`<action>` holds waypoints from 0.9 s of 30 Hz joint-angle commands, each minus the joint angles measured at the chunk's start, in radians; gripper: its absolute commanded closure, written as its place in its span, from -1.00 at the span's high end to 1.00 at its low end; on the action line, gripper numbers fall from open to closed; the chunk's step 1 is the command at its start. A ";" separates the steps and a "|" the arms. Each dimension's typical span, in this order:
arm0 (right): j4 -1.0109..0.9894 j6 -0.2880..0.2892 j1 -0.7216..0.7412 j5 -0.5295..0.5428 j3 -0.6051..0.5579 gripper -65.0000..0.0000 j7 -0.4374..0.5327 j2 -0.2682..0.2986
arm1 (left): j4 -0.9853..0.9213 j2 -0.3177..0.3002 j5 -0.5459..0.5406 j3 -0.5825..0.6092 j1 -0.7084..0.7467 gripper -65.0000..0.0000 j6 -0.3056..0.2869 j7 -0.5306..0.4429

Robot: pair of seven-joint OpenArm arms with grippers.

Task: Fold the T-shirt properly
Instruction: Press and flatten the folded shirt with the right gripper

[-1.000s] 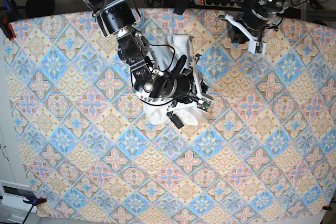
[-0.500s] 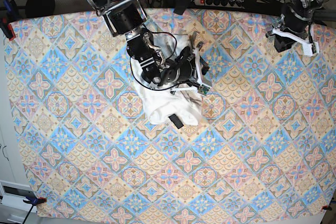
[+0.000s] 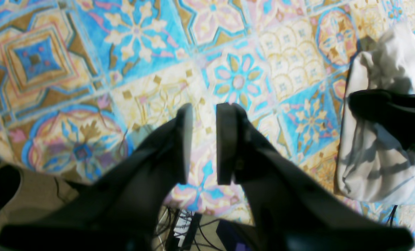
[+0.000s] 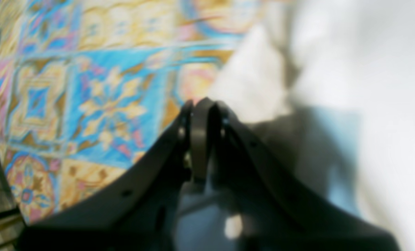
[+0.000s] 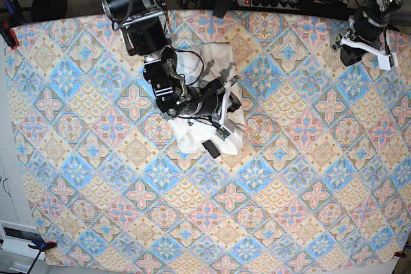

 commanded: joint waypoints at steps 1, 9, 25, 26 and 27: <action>0.009 -0.003 0.017 -0.008 0.011 -0.90 -0.004 0.021 | 0.015 -0.011 -0.012 0.000 0.000 -0.64 -0.004 -0.015; 0.046 -0.003 0.015 -0.008 0.022 -0.90 -0.004 0.141 | 0.015 -0.011 -0.009 0.001 -0.023 -0.64 -0.004 -0.015; 0.121 0.001 0.015 -0.008 0.022 -0.90 -0.004 0.317 | 0.015 -0.008 -0.004 0.146 -0.050 -0.64 0.000 -0.014; 0.132 0.001 0.015 -0.008 0.022 -0.90 -0.004 0.324 | 0.015 -0.008 -0.004 0.150 -0.052 -0.64 0.000 -0.014; 0.144 0.001 0.015 -0.008 0.022 -0.90 -0.004 0.331 | 0.015 -0.008 -0.004 0.150 -0.052 -0.64 0.002 -0.014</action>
